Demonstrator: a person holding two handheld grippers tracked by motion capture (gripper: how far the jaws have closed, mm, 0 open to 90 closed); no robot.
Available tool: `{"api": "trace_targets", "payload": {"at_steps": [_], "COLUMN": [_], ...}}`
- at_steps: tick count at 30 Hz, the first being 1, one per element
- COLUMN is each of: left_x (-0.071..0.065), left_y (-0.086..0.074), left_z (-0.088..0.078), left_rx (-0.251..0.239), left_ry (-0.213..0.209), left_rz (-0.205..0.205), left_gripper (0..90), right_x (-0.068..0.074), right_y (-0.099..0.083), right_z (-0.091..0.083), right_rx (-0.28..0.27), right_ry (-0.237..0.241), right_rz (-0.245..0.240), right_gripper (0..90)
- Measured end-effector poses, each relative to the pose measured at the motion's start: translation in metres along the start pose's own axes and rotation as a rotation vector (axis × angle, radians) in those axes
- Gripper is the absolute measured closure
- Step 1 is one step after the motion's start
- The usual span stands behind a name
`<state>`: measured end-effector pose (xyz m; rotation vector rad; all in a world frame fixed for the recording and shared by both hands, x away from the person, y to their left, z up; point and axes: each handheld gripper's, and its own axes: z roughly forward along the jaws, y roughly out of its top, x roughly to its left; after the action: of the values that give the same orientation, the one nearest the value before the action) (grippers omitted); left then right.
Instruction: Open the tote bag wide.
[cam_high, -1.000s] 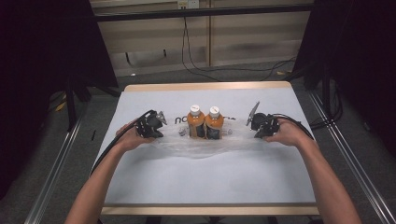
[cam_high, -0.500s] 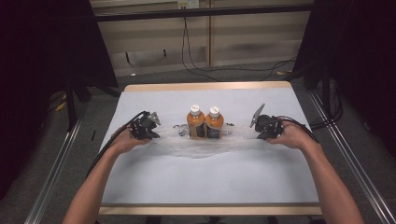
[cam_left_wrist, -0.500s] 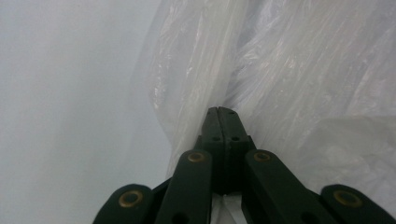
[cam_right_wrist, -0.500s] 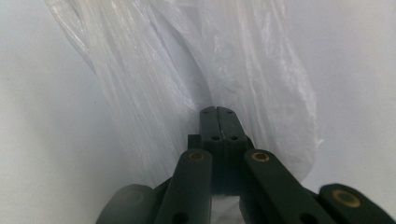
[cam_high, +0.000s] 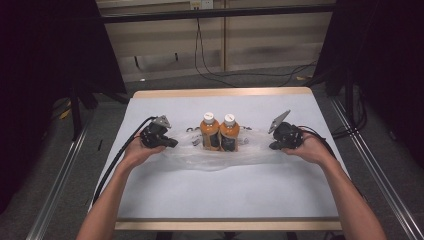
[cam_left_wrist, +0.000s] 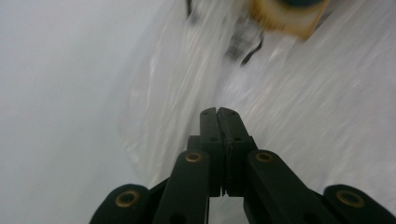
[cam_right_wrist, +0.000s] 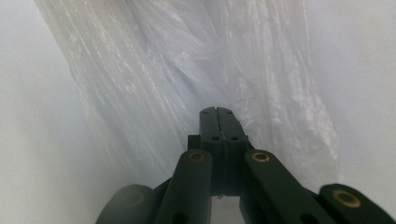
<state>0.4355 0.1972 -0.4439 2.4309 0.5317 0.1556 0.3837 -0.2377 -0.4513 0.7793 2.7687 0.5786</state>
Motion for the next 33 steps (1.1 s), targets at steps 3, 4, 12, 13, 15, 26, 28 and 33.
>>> {"api": "trace_targets", "payload": {"at_steps": [3, 4, 12, 13, 15, 26, 28, 33], "left_x": [-0.003, -0.004, -0.025, -0.027, -0.033, -0.068, -0.071, -0.079], "left_y": [0.006, 0.008, 0.018, 0.02, 0.025, 0.055, 0.059, 0.066], "left_z": [-0.002, -0.003, -0.017, -0.018, -0.019, 0.01, 0.016, 0.029], "left_rx": [-0.031, -0.052, -0.142, -0.142, -0.145, -0.054, -0.046, -0.025], "left_ry": [0.0, -0.002, -0.019, -0.012, -0.026, -0.05, -0.064, -0.083], "left_rz": [-0.001, 0.0, 0.001, 0.002, 0.024, 0.131, 0.142, 0.141], "left_gripper": [88.7, 88.7, 88.2, 88.0, 87.9, 87.6, 87.6, 87.5], "right_x": [0.001, 0.001, -0.001, -0.001, 0.001, 0.003, 0.001, -0.007], "right_y": [0.001, 0.002, 0.007, 0.008, 0.011, 0.053, 0.061, 0.082], "right_z": [0.0, -0.002, -0.022, -0.024, -0.028, -0.031, -0.029, -0.016], "right_rx": [-0.036, -0.063, -0.264, -0.284, -0.305, -0.268, -0.253, -0.218], "right_ry": [0.009, 0.021, 0.054, 0.064, 0.069, 0.086, 0.092, 0.102], "right_rz": [0.008, 0.017, 0.08, 0.085, 0.085, -0.002, -0.003, -0.005], "right_gripper": [90.0, 90.0, 90.0, 90.0, 90.0, 90.0, 90.0, 90.0]}}
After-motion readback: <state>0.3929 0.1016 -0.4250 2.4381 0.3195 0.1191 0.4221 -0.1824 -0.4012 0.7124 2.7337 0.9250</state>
